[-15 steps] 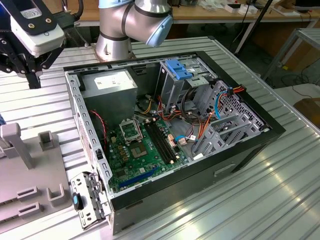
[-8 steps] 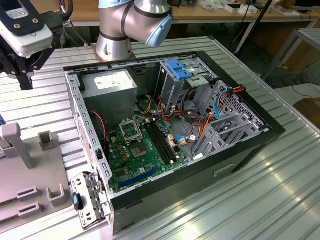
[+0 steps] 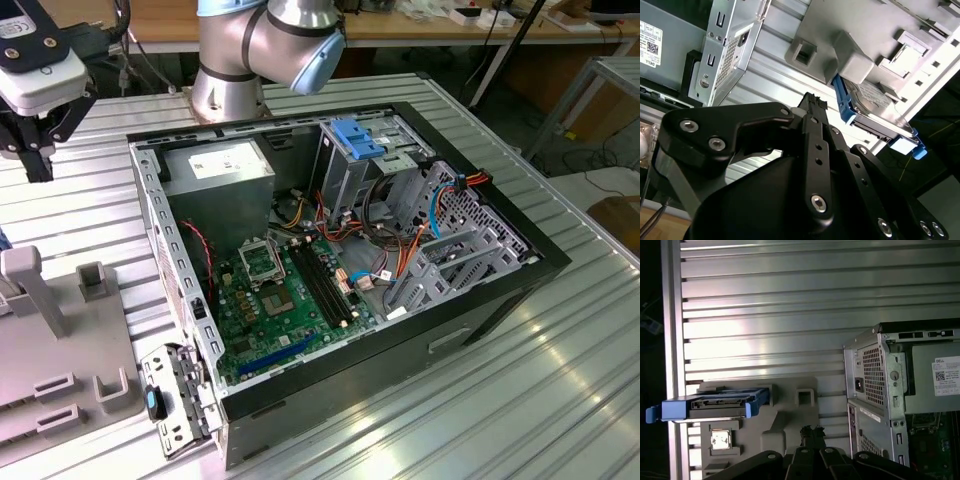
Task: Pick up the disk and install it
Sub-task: 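Reach for the disk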
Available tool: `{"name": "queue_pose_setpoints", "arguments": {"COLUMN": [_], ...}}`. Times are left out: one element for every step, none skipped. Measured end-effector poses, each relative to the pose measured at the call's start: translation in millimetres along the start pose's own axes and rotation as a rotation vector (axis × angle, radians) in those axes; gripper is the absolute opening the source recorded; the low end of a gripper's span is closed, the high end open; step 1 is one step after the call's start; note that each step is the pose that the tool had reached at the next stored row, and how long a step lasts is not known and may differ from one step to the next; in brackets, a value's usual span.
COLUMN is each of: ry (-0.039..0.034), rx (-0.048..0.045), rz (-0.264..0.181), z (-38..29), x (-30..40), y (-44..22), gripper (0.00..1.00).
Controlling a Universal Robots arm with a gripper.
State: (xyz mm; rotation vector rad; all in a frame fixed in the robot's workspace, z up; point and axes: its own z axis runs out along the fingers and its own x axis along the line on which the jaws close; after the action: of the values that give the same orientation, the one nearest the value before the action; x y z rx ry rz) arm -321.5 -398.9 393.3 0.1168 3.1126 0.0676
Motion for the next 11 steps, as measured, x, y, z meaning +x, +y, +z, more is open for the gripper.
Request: {"name": "queue_pose_setpoints", "arguments": {"ry": [0.0000, 0.0000, 0.0001, 0.0000, 0.0000, 0.0000, 0.0000, 0.0000, 0.0000, 0.0000, 0.0001], "rx": [0.0000, -0.0001, 0.0000, -0.0001, 0.0000, 0.0000, 0.0000, 0.0000, -0.0001, -0.0001, 0.0000], "rz": [0.000, 0.000, 0.000, 0.000, 0.000, 0.000, 0.000, 0.000, 0.000, 0.000, 0.000], "z": [0.0, 0.0, -0.1, -0.1, -0.1, -0.2, -0.2, -0.2, -0.2, -0.3, -0.3], "x": [0.8, 2.3, 3.4, 4.4, 5.8, 6.8, 8.1, 9.1, 11.3, 12.8, 13.8], "y": [-0.1, -0.2, -0.3, -0.4, -0.5, -0.5, -0.6, -0.7, -0.9, -1.0, -1.0], "gripper": [0.11, 0.11, 0.11, 0.11, 0.11, 0.11, 0.11, 0.11, 0.11, 0.11, 0.11]}}
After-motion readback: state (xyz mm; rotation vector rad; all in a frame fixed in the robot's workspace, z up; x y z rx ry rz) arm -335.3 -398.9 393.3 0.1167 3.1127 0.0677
